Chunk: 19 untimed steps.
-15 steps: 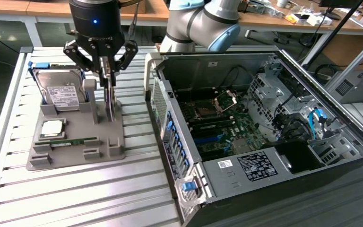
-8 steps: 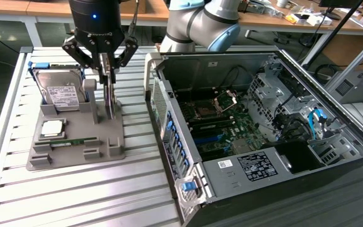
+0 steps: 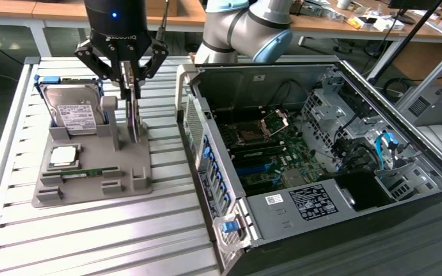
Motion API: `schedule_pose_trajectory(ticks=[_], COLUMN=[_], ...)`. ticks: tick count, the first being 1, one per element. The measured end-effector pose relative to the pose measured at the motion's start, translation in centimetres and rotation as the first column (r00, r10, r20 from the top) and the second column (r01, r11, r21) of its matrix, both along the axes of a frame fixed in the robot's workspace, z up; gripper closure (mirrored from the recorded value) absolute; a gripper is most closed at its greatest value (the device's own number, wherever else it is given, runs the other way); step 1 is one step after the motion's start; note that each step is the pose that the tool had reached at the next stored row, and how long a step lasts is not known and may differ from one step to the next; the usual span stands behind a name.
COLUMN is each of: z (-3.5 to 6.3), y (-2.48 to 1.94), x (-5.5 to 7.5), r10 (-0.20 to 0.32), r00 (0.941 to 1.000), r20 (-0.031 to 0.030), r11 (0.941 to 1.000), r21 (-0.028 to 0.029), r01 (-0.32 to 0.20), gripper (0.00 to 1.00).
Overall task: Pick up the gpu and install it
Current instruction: 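Pick up the gpu and move the gpu toward the slot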
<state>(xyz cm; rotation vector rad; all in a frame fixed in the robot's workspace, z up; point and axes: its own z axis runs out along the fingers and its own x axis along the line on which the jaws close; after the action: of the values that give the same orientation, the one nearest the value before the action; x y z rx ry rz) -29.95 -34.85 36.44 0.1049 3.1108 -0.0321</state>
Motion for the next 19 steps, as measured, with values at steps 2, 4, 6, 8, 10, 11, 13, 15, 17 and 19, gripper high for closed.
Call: schedule_pose_trajectory(ticks=[2,4,6,8,10,11,13,15,17,19], z=[0.12,0.27,0.40,0.56,0.68,0.74,0.88,0.99,1.11,1.25], y=[0.00,0.00,0.00,0.00,0.00,0.00,0.00,0.00,0.00,0.00], x=[0.0,0.0,0.0,0.0,0.0,0.0,0.0,0.0,0.0,0.0], r10=[0.000,0.000,0.000,0.000,0.000,0.000,0.000,0.000,0.000,0.000], r00=[1.0000,1.0000,1.0000,1.0000,1.0000,1.0000,1.0000,1.0000,1.0000,1.0000], r20=[0.0000,0.0000,0.0000,-0.0001,0.0000,0.0000,0.0000,0.0001,0.0000,0.0001], r11=[1.0000,1.0000,1.0000,1.0000,1.0000,1.0000,1.0000,1.0000,1.0000,1.0000], r21=[0.0000,0.0000,0.0000,0.0000,0.0001,0.0000,0.0000,0.0001,0.0000,0.0001], r01=[0.000,0.000,0.000,0.000,0.000,0.000,0.000,0.000,0.000,0.000], gripper=[0.73,0.73,0.73,0.73,0.73,0.73,0.73,0.73,0.73,0.73])
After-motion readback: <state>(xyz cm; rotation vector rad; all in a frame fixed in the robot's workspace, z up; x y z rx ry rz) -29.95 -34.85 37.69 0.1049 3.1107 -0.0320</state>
